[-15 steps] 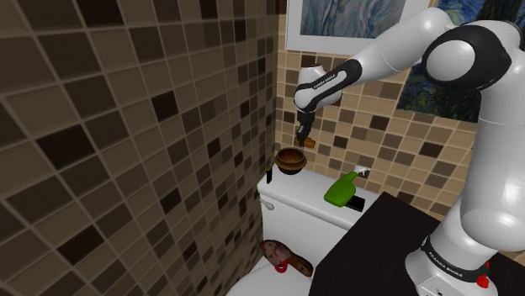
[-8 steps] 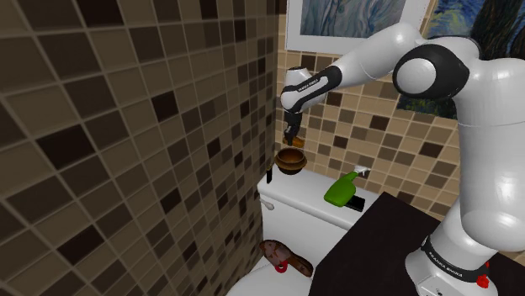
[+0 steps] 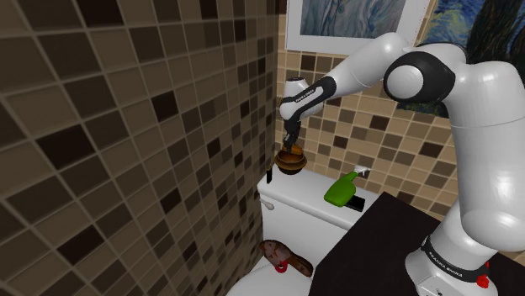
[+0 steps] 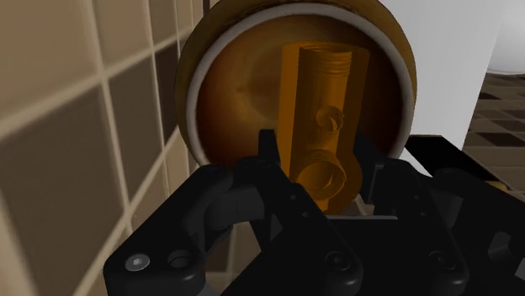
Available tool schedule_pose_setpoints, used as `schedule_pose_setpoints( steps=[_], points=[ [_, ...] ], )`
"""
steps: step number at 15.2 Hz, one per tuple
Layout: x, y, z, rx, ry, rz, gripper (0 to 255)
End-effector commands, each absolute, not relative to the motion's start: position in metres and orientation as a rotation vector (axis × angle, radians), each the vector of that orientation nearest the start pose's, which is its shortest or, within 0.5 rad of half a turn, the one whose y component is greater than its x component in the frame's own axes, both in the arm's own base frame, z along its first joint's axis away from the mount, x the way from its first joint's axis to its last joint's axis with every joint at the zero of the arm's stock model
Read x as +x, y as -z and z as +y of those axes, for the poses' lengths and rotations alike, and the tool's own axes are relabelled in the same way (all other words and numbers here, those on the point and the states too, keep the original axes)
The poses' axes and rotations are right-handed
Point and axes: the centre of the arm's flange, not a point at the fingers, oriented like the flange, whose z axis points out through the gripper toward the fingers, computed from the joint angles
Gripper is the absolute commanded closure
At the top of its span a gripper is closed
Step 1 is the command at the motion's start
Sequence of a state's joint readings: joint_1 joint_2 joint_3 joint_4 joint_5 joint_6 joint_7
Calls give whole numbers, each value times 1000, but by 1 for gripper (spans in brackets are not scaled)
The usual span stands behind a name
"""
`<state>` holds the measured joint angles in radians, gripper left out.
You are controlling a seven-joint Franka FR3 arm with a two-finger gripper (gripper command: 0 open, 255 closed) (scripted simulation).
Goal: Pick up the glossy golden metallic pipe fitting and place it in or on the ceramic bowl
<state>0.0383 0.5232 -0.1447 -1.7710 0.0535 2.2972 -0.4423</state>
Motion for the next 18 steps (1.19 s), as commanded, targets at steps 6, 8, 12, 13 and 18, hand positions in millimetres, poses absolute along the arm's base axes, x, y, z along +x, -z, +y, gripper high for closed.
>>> schedule_pose_setpoints(
  steps=[6,8,12,13,18],
  points=[
    [657,-255,-62,-3134,1,-506,255],
    [657,-255,-62,-3134,1,-506,255],
    [657,-255,-62,-3134,1,-506,0],
    [657,-255,-62,-3134,1,-506,0],
    [657,-295,-60,-3134,1,-506,0]
  ],
)
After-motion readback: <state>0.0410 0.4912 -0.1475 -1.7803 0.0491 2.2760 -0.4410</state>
